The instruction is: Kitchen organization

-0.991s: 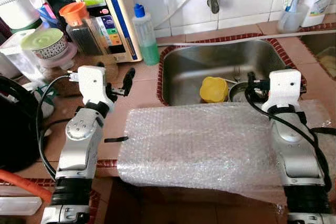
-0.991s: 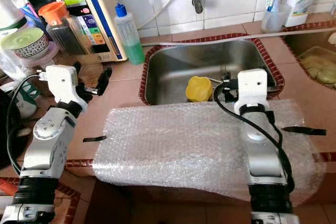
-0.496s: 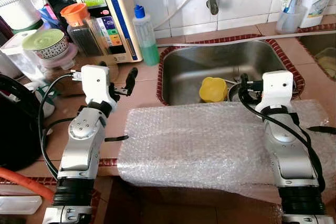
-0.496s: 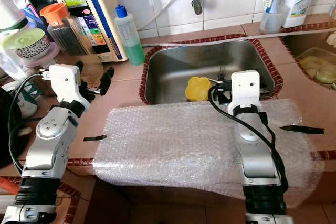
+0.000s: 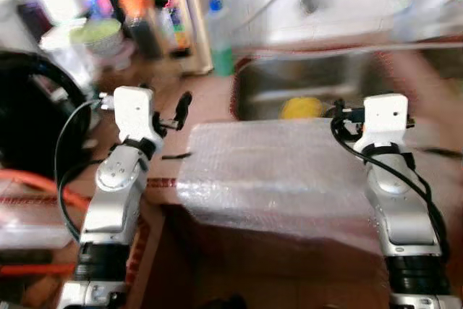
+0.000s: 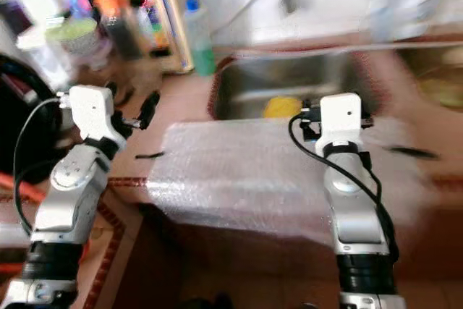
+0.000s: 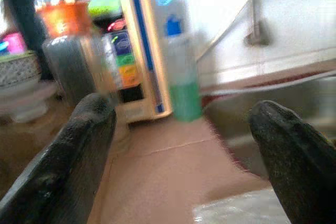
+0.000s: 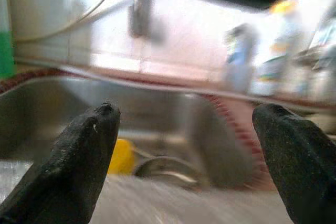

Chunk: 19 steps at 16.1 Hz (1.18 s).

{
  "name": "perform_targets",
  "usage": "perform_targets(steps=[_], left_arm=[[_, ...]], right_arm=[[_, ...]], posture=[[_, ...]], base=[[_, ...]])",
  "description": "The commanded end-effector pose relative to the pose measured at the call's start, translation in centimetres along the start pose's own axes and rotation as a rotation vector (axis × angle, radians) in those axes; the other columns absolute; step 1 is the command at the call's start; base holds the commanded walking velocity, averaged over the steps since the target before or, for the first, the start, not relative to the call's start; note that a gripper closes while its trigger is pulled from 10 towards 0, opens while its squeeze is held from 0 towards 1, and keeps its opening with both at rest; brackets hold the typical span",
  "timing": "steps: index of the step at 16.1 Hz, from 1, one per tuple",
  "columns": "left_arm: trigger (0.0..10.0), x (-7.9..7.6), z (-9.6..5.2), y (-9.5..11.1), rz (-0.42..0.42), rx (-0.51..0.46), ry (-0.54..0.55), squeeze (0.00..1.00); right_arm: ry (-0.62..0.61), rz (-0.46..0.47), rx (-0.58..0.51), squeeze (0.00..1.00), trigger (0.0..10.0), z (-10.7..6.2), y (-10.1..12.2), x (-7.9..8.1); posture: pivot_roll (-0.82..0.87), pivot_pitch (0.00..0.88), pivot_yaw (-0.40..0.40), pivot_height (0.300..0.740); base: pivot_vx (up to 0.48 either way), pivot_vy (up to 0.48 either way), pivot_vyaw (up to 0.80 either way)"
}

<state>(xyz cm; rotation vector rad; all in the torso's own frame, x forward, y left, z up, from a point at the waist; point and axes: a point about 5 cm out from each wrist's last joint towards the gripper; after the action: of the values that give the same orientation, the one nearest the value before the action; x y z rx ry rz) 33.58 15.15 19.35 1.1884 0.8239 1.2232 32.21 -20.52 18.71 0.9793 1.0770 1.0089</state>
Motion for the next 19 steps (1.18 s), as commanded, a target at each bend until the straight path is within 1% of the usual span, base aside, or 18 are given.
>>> perform_targets(steps=[1, 6, 13, 17, 19], left_arm=[[10.0, 0.89, -0.48, -0.48, 0.012, 0.025, 0.031, 0.0], [10.0, 0.77, -0.63, -0.55, 0.014, 0.027, 0.028, 0.0], [10.0, 0.57, -0.73, -0.7, 0.002, 0.024, 0.015, 0.0], [10.0, 0.23, -0.75, -0.63, -0.009, 0.016, -0.01, 0.0], [10.0, 0.15, -0.81, -0.64, -0.01, 0.015, -0.012, 0.0]], right_arm=[[0.02, 0.001, -0.016, 0.0, 10.0, 0.28, 0.61, 0.77], [0.026, -0.003, -0.02, 0.0, 10.0, 0.54, 0.73, 0.81], [0.032, -0.004, -0.018, 0.0, 10.0, 0.66, 0.71, 0.93], [0.033, -0.005, -0.017, 0.0, 10.0, 0.69, 0.66, 0.79], [0.044, 0.0, -0.016, 0.0, 10.0, 0.61, 0.69, 0.96]], posture=[[-0.33, 0.033, 0.215, 0.74], [-0.32, 0.031, 0.208, 0.74], [-0.32, 0.027, 0.206, 0.74], [-0.32, 0.03, 0.204, 0.74], [-0.32, 0.033, 0.2, 0.74]], base=[[-0.296, 0.0, 0.0], [-0.276, 0.0, 0.0], [0.0, 0.0, 0.0], [0.0, 0.0, 0.0], [0.0, -0.362, 0.0]])
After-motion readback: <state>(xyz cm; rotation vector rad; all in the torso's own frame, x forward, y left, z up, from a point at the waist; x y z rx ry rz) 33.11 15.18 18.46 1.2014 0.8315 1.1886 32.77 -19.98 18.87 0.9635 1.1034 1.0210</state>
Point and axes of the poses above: a point about 5 cm out from each wrist's last joint towards the gripper, its own z axis pointing out of the wrist towards the gripper, its own y axis along the axis of the wrist's last joint, x = y × z, and after that the axes turned 4 degrees about z, right-handed
